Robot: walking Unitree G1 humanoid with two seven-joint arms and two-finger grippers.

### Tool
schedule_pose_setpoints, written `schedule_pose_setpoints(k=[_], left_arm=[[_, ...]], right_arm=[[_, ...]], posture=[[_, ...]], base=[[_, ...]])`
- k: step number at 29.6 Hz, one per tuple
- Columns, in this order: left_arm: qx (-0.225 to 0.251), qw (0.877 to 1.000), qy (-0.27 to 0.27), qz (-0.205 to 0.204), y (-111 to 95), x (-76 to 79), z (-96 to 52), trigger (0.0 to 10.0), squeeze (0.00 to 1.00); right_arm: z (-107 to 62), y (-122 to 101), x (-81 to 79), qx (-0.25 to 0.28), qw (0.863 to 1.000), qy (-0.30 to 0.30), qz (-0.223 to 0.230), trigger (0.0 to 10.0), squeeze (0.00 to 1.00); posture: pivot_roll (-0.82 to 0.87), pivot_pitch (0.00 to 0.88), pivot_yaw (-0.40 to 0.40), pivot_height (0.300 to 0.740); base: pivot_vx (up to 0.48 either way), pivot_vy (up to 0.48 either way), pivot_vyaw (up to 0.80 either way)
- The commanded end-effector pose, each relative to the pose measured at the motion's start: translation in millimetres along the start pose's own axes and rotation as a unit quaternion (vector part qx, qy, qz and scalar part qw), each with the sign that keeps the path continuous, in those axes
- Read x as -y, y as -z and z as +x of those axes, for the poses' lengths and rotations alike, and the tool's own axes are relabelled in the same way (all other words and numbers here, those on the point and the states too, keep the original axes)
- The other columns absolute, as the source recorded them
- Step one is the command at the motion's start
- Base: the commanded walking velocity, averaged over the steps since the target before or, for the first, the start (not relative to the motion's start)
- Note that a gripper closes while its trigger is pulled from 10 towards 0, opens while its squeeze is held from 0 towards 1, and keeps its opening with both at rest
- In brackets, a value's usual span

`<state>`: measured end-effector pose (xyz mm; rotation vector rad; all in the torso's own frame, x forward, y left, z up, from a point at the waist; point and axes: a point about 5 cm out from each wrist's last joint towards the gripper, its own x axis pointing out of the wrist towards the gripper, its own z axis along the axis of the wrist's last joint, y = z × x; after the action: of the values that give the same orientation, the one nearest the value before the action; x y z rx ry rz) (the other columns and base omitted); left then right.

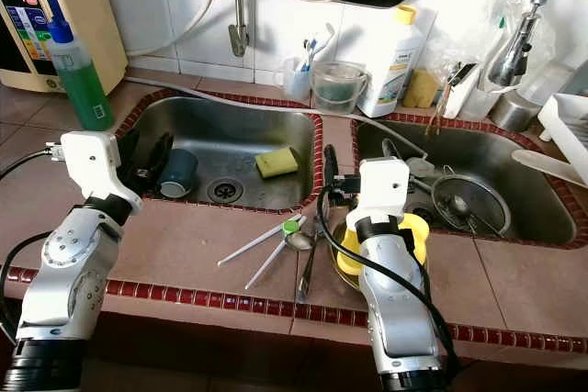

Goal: Kitchen organization

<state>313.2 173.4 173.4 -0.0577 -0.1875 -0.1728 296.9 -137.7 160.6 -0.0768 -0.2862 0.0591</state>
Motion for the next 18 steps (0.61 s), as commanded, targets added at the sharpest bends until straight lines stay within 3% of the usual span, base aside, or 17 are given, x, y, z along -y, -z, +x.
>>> schedule_pose_setpoints(k=[1, 18], left_arm=[[0.005, 1.000, 0.007, 0.002, -4.2, 1.8, -0.2, 10.0, 0.00], [-0.002, 1.000, 0.010, -0.002, -4.5, 2.2, 0.4, 10.0, 0.00]], right_arm=[[0.4, -5.0, 3.9, 0.008, 1.000, 0.005, -0.001, 10.0, 0.00], [1.0, -5.1, 2.0, 0.008, 1.000, 0.006, 0.001, 10.0, 0.00]], posture=[[-0.11, 0.000, -0.027, 0.740], [-0.11, 0.000, -0.020, 0.740]], base=[[0.000, 0.000, 0.00], [0.000, 0.000, 0.00]])
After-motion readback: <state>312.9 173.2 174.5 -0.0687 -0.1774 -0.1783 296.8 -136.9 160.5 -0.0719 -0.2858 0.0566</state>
